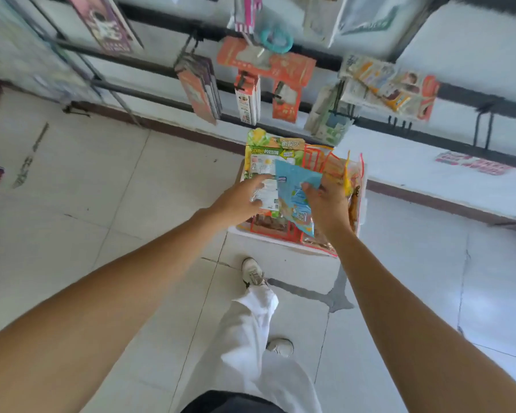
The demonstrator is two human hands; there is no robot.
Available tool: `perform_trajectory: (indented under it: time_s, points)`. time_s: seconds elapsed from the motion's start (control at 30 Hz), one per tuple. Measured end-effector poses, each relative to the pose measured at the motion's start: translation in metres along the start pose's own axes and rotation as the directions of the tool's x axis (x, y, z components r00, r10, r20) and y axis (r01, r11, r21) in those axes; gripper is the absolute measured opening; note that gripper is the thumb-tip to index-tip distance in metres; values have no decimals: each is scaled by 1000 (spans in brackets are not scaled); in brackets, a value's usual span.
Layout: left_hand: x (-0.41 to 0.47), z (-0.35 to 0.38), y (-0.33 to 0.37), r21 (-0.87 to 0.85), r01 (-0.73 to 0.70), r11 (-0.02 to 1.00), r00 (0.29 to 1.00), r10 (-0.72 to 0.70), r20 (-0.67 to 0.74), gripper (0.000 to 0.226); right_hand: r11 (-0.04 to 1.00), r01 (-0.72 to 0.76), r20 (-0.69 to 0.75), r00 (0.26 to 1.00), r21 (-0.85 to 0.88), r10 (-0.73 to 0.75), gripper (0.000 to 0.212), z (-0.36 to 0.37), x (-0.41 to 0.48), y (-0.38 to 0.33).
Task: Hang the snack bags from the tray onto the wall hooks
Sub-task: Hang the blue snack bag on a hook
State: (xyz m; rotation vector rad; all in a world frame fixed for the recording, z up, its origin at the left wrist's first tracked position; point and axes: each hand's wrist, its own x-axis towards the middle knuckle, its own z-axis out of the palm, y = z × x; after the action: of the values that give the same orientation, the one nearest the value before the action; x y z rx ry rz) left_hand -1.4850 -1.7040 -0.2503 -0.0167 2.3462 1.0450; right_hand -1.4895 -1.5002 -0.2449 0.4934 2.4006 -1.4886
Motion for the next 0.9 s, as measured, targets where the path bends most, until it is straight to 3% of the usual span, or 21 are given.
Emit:
perform_trajectory:
  time_s: [0.1,0.17,0.27,0.33,0.43,0.53,0.6,0.7,0.8,0.9]
  points:
    - [-18,-1,45,-151,-55,987,998,47,-51,64,982,54,-72,997,180,-41,5,-48,-34,-25]
    - [-31,-5,84,-341,-52,939,997,28,-73,61,956,103,-85,993,274,-82,7,-83,-59,-45]
    - [-59,-11,148,-582,-92,808,993,120,9,55,894,159,-60,987,419,-147,17,-135,-100,-75]
    - [-74,-13,182,-742,-127,659,974,224,33,29,859,163,-34,985,485,-167,22,-161,-121,-96]
    - [-103,-15,238,-821,-208,532,940,340,-17,22,831,262,-98,964,490,-246,19,-209,-154,-119]
    - [-126,-15,292,-770,-294,567,922,381,-71,16,817,343,-236,936,463,-260,14,-252,-181,-132]
    - [-138,-15,322,-734,-331,593,917,387,-100,11,835,390,-373,895,389,-244,23,-271,-191,-134]
    - [-143,-13,357,-687,-386,615,899,417,-131,11,907,411,-583,760,92,-285,29,-294,-205,-134]
    - [-143,-11,387,-674,-424,604,877,459,-141,12,887,458,-647,659,-60,-384,30,-309,-216,-131]
    - [-142,-3,418,-678,-448,583,861,485,-153,14,847,398,-665,530,-352,-526,38,-317,-216,-128]
